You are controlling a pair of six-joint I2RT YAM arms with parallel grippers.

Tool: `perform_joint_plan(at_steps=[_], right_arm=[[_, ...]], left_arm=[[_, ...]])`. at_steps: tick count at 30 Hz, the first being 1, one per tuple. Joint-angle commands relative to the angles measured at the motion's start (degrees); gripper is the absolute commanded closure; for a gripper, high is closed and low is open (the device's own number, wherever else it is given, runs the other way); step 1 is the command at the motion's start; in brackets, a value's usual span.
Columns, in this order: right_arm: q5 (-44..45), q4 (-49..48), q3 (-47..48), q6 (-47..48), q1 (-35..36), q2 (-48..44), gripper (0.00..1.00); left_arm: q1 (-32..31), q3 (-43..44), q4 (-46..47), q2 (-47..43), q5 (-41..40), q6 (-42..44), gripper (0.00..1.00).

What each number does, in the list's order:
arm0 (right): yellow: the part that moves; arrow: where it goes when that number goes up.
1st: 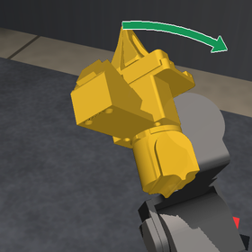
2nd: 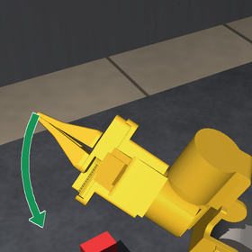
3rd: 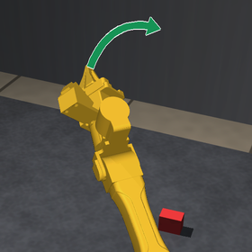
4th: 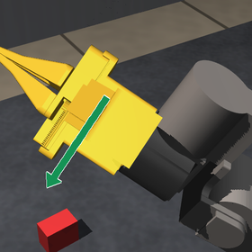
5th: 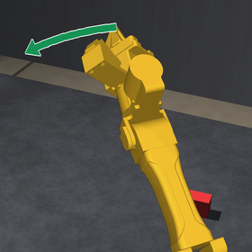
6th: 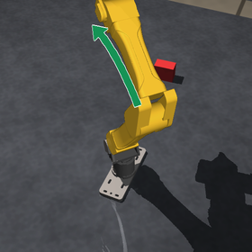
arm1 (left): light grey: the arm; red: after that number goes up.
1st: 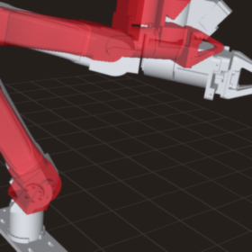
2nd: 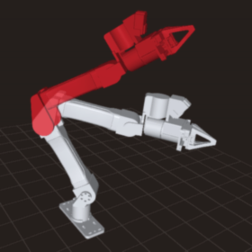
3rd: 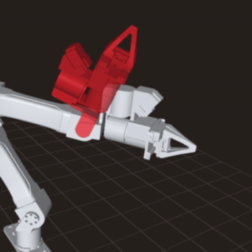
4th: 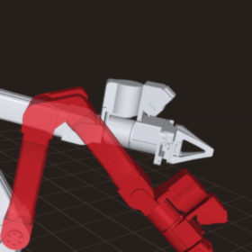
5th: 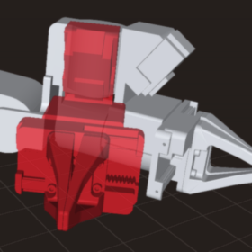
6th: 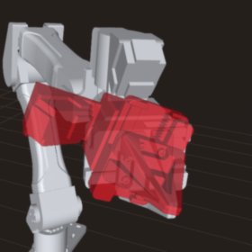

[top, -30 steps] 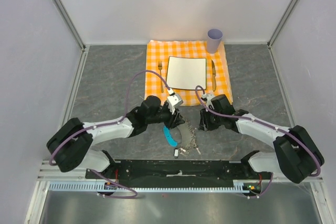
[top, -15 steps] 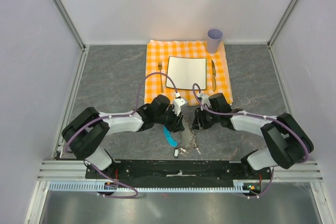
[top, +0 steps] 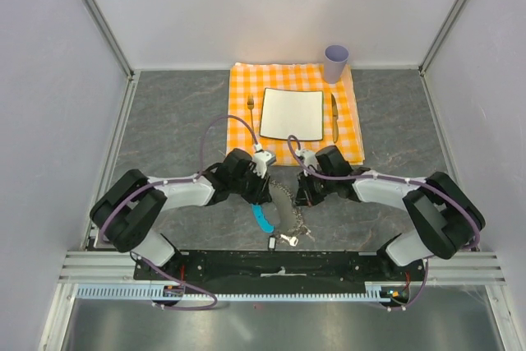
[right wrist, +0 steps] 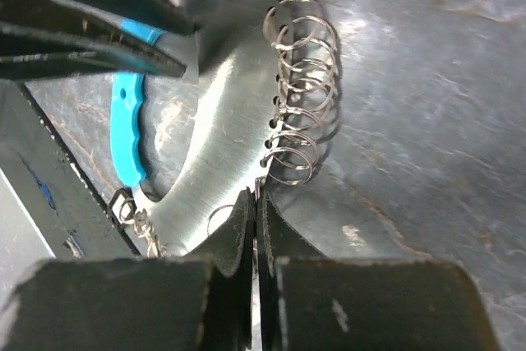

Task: Put the keys on the keyring

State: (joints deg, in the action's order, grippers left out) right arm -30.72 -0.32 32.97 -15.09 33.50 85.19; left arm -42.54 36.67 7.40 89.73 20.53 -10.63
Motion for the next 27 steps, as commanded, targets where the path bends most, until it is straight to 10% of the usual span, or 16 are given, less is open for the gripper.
perform_joint_plan(at_steps=[1,8,22,27], right_arm=[[3.1,4.8,9.0,4.5,6.0,-3.1,1.0],[5.9,3.9,15.2,9.2,8.6,-1.7,1.0],[5.1,-5.6,21.3,5.4,13.1,13.7,1.0],[5.1,-7.1,21.7,4.4,15.7,14.3,0.82]], left_arm=[[2.0,-4.9,3.8,-6.5,-2.3,-2.2,0.69],[2.1,-16.5,16.5,-22.1,-1.9,1.7,0.66],[2.0,-14.0,6.3,-22.7,-8.8,0.0,0.67],[2.0,-16.6,6.6,-27.9,-9.7,-2.5,0.68]])
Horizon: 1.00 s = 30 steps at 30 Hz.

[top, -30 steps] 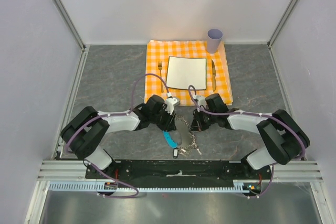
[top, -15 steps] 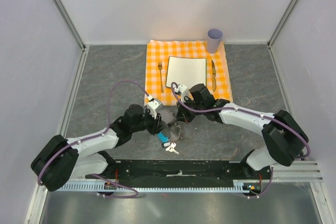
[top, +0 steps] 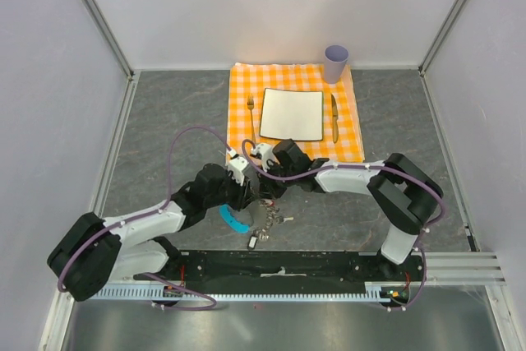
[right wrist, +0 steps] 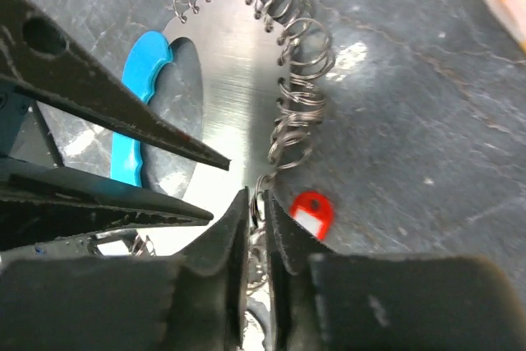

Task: Put the keys on the keyring

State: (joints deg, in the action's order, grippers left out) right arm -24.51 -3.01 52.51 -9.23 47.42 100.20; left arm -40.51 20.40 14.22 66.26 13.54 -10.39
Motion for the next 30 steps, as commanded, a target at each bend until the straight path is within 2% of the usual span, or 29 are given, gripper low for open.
perform_joint_plan(at_steps=[1,4,5,7,11,20,25,30], right_arm=[[-0.1,-4.6,1.7,-1.7,1.8,-1.7,0.74],[5.2,-2.4,0.0,-0.3,1.7,-6.5,0.6],[6.8,0.0,-0.6,0.5,1.6,-7.6,0.59],[10.8,2.5,-1.3,2.5,1.5,-10.1,0.58],[13.3,7.5,-2.7,4.1,1.0,-9.9,0.58],[10.1,7.0,-1.8,6.8,1.4,-5.7,0.59],[12.5,6.0,-1.3,5.7,2.3,-2.6,0.59],[14.8,6.1,-1.5,5.5,3.5,-2.2,0.59]], left_arm=[[0.0,-1.0,0.3,-5.7,-3.3,-3.3,0.67],[0.1,-1.6,-1.0,-7.9,-3.1,-3.6,0.65],[0.0,-1.2,-3.0,-7.6,-2.7,-3.7,0.65],[0.0,0.3,-5.1,-5.7,-2.2,-3.8,0.65],[0.0,1.7,-6.9,-2.6,-1.5,-4.7,0.67],[0.0,0.9,-6.9,-1.7,-6.0,-5.9,0.66],[0.2,2.4,-9.2,-0.2,-8.0,-6.9,0.66],[0.3,0.6,-7.1,-2.2,-8.9,-9.0,0.65]])
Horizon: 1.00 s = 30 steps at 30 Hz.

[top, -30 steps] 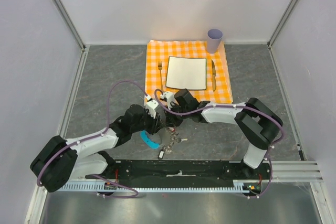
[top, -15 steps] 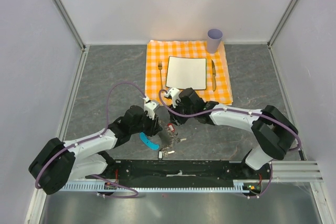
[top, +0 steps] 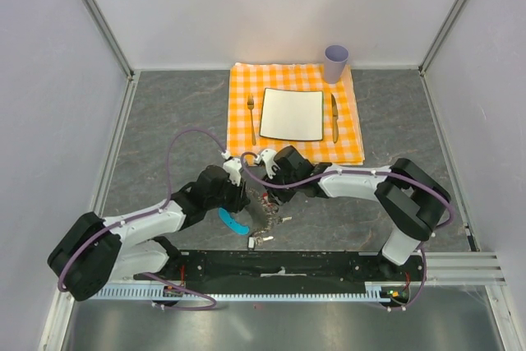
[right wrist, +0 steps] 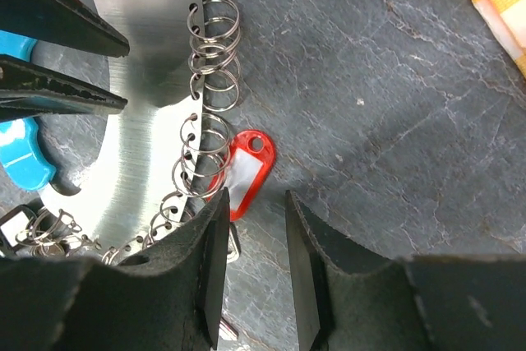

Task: Put the keys on the keyring

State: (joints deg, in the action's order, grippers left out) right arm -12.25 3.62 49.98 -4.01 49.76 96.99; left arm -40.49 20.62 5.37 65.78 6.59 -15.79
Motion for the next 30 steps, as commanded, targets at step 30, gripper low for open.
perform_joint_plan(at_steps=[30], right_arm=[[30.7,13.9,-1.4,-13.7,5.3,-6.8,0.57]], left_arm=[[0.7,-5.9,7.6,-9.6,-5.4,-14.9,0.56]])
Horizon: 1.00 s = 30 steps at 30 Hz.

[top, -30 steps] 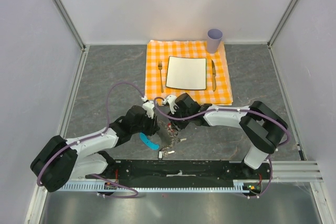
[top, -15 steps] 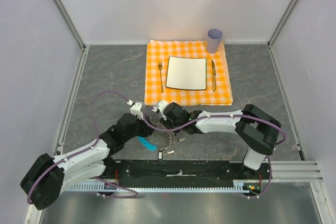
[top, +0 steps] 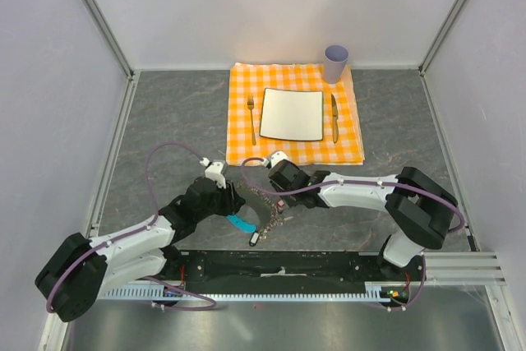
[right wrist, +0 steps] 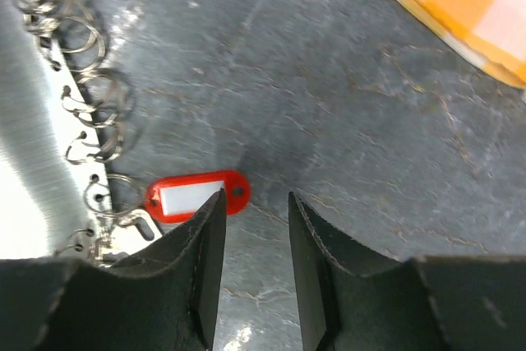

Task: Put the keys on the keyring

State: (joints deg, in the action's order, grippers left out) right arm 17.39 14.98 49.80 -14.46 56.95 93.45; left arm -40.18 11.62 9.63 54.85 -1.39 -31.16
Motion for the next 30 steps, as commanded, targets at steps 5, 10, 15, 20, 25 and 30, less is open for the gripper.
perform_joint_plan(at_steps=[5,10,15,20,25,30], right_arm=[[-6.4,-3.3,-2.2,1.0,-3.4,-6.8,0.57],[-14.6,-6.8,-3.9,3.9,-3.9,-7.9,0.61],[-19.4,-10.7,-6.6,1.9,-5.9,-8.2,0.68],[-20.4,-13.7,-10.7,-3.6,-12.5,-11.6,0.68],[-19.4,-14.5,-13.4,-5.0,-15.5,-15.0,0.67],[-22.2,-17.8,-14.4,-5.1,-15.6,-14.5,0.65]], left_arm=[[0.4,5.3,4.8,5.3,5.6,2.6,0.55],[0.4,7.7,6.0,10.2,10.2,5.3,0.55],[0.4,11.2,7.6,13.8,21.1,10.4,0.6],[-0.9,14.1,7.7,17.6,28.0,14.7,0.64],[-5.7,18.3,3.1,20.6,23.0,18.0,0.72],[-10.2,24.2,-1.1,24.5,15.6,20.2,0.73]])
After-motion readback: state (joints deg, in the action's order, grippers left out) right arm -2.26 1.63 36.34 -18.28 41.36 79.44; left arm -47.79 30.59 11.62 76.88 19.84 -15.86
